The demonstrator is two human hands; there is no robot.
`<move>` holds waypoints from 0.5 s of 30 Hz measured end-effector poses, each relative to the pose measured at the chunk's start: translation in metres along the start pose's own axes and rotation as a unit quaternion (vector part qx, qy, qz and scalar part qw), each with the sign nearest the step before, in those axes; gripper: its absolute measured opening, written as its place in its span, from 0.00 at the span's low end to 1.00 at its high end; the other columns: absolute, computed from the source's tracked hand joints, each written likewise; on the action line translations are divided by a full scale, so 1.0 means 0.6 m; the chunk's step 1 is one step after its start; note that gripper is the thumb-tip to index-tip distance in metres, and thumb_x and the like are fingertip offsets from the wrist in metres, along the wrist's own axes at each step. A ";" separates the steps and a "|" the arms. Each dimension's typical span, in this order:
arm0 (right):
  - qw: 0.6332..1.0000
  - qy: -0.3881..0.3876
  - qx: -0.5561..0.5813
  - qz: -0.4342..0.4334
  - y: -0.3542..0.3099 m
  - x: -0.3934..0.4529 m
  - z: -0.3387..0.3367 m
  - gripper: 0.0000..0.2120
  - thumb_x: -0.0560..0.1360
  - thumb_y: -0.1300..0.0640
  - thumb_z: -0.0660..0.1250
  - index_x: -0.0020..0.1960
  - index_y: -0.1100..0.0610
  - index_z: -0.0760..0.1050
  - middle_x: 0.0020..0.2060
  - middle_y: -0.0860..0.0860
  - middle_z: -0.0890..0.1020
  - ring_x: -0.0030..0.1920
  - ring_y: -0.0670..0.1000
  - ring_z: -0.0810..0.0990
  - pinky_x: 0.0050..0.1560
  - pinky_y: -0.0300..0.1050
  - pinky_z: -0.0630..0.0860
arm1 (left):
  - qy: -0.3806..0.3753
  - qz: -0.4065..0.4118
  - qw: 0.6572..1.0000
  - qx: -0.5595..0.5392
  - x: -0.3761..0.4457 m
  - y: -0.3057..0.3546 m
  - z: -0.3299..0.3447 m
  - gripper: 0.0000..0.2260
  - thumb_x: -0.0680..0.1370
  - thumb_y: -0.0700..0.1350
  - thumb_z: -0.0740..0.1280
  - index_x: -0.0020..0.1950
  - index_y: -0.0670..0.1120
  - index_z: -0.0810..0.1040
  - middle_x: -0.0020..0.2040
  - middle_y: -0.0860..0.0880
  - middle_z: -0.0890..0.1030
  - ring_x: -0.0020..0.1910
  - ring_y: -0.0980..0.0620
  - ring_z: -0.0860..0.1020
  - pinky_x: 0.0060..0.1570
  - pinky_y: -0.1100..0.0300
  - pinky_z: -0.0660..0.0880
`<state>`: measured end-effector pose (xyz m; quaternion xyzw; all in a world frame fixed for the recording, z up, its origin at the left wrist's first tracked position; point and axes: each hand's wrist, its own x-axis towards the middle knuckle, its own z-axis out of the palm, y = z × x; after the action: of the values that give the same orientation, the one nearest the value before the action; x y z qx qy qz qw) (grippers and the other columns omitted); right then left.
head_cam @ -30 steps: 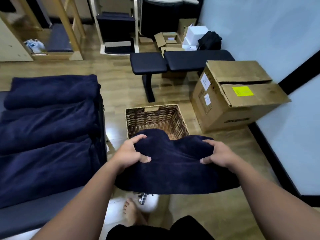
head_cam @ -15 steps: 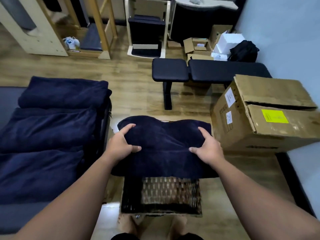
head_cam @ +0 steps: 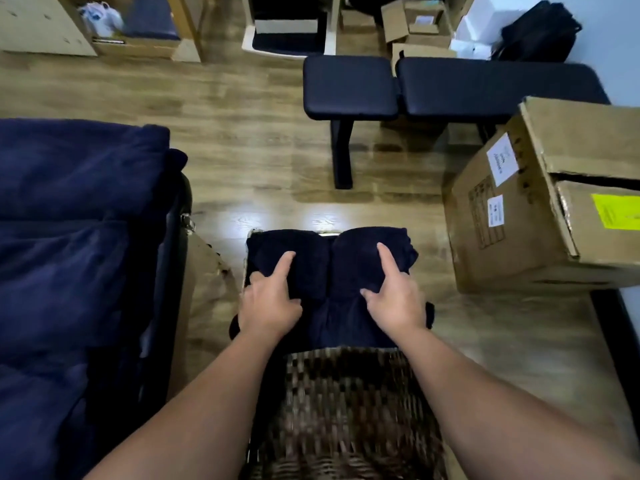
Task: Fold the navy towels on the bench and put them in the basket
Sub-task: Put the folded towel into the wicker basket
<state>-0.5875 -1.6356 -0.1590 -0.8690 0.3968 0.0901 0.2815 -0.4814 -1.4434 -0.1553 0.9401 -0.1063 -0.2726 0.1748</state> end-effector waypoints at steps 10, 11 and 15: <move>0.997 -0.023 0.029 0.067 0.065 0.091 0.112 0.41 0.79 0.50 0.70 0.80 0.35 0.47 0.48 0.56 0.78 0.48 0.56 0.79 0.53 0.50 0.78 | -0.029 -0.045 0.997 0.052 0.088 -0.044 0.113 0.40 0.79 0.46 0.68 0.80 0.64 0.44 0.66 0.36 0.64 0.54 0.36 0.76 0.53 0.48 0.74; 0.997 -0.019 0.017 0.067 0.064 0.094 0.122 0.40 0.80 0.50 0.69 0.81 0.36 0.47 0.50 0.56 0.77 0.47 0.56 0.78 0.53 0.50 0.77 | -0.025 -0.046 0.997 0.051 0.092 -0.049 0.119 0.40 0.79 0.45 0.68 0.81 0.64 0.44 0.66 0.36 0.64 0.53 0.36 0.76 0.52 0.48 0.74; 0.999 0.025 -0.024 0.041 0.055 0.065 0.161 0.39 0.81 0.50 0.66 0.80 0.35 0.43 0.55 0.58 0.73 0.46 0.60 0.78 0.52 0.52 0.78 | 0.006 -0.061 0.998 0.030 0.068 -0.078 0.134 0.40 0.79 0.45 0.67 0.80 0.63 0.44 0.68 0.33 0.62 0.49 0.33 0.76 0.50 0.47 0.74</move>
<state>-0.5792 -1.6238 -0.2672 -0.8607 0.4366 0.0896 0.2463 -0.4870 -1.4343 -0.2563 0.9512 -0.0554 -0.2743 0.1304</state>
